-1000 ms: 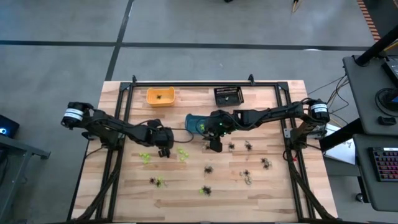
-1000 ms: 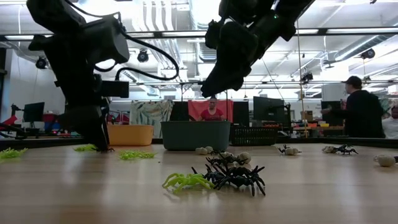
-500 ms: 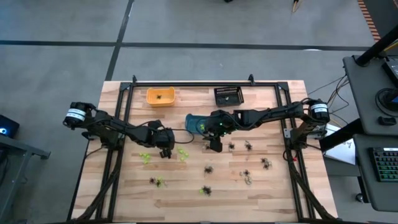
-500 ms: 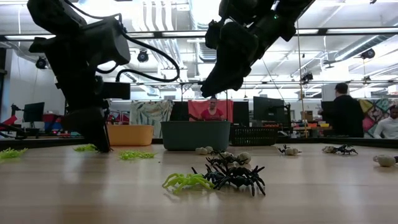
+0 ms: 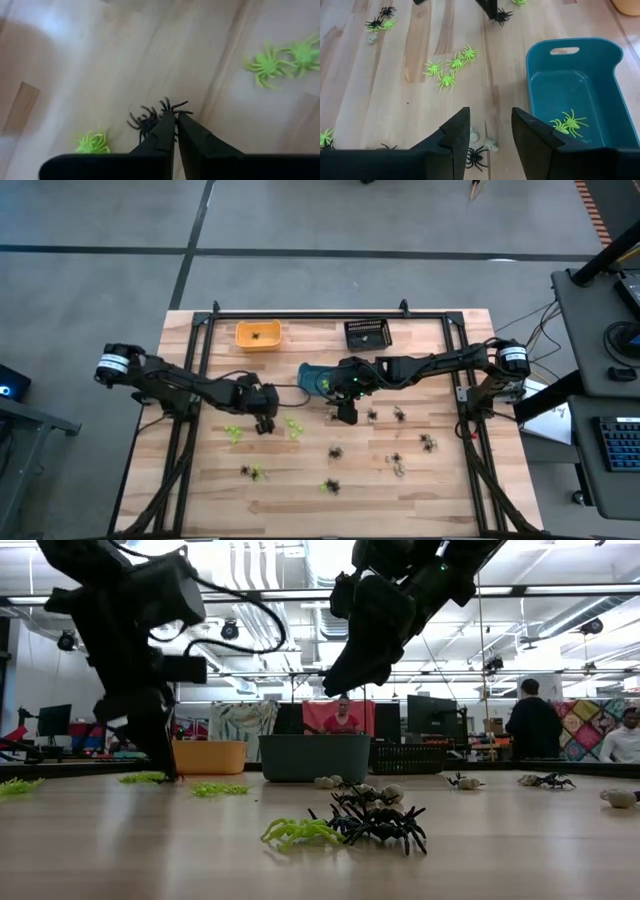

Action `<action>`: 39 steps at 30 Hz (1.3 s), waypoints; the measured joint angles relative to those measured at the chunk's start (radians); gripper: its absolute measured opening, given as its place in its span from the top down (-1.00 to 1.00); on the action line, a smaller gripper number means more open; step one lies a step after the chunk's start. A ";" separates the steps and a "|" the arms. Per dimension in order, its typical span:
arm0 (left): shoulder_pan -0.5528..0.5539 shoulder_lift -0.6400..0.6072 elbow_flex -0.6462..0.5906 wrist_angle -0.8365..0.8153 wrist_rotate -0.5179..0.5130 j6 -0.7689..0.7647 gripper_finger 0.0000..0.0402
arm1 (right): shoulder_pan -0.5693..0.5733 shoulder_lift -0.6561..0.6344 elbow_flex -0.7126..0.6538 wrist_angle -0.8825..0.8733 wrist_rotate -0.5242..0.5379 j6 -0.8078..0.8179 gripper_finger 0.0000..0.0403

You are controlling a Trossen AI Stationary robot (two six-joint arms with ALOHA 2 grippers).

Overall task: Sort Halloween decoration
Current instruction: Put the black spider toy into the yellow bin

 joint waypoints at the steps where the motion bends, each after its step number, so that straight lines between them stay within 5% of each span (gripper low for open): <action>1: 0.000 -0.016 0.000 -0.007 0.003 0.000 1.00 | 0.000 0.000 0.000 0.000 0.000 0.000 0.33; 21: -0.003 -0.288 0.002 -0.020 0.044 -0.001 1.00 | 0.005 0.000 0.000 0.001 0.000 0.000 0.33; 39: -0.003 -0.283 0.003 -0.036 0.101 0.027 1.00 | 0.005 0.000 0.000 0.003 0.000 0.000 0.33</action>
